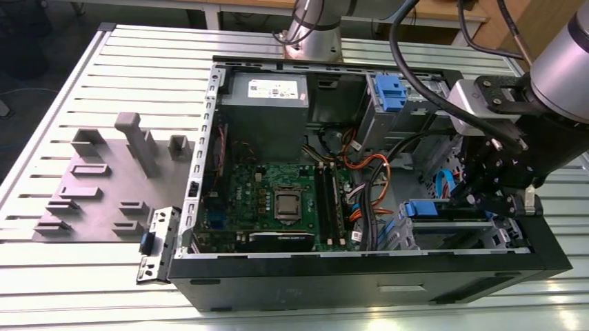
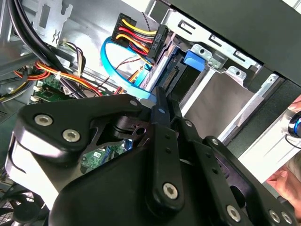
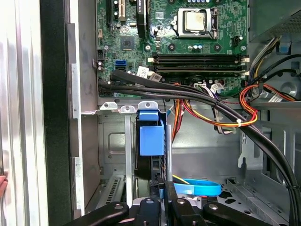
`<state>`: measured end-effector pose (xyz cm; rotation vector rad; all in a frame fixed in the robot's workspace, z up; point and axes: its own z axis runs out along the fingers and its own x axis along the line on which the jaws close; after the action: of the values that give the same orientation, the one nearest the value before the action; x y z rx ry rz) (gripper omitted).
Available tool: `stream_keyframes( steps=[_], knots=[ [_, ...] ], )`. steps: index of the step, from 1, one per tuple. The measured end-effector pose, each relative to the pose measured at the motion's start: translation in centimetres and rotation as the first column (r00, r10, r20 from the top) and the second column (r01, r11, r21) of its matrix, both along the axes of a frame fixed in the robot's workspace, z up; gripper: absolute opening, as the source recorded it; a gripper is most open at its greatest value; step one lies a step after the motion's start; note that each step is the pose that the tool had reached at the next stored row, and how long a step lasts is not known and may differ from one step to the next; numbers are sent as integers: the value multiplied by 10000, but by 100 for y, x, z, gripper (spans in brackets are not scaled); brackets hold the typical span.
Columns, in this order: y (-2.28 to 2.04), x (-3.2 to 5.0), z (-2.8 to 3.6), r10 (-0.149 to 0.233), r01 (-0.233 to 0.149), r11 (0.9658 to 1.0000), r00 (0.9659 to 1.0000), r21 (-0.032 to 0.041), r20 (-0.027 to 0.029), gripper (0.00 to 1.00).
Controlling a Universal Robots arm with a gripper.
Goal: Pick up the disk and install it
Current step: 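Insert the first disk wire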
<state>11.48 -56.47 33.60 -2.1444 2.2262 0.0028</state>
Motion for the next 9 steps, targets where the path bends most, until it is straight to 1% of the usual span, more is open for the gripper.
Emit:
stream_keyframes(
  steps=[9],
  knots=[
    [0,0,-17,0,0,10000,10000,-3,0,16]
  ],
)
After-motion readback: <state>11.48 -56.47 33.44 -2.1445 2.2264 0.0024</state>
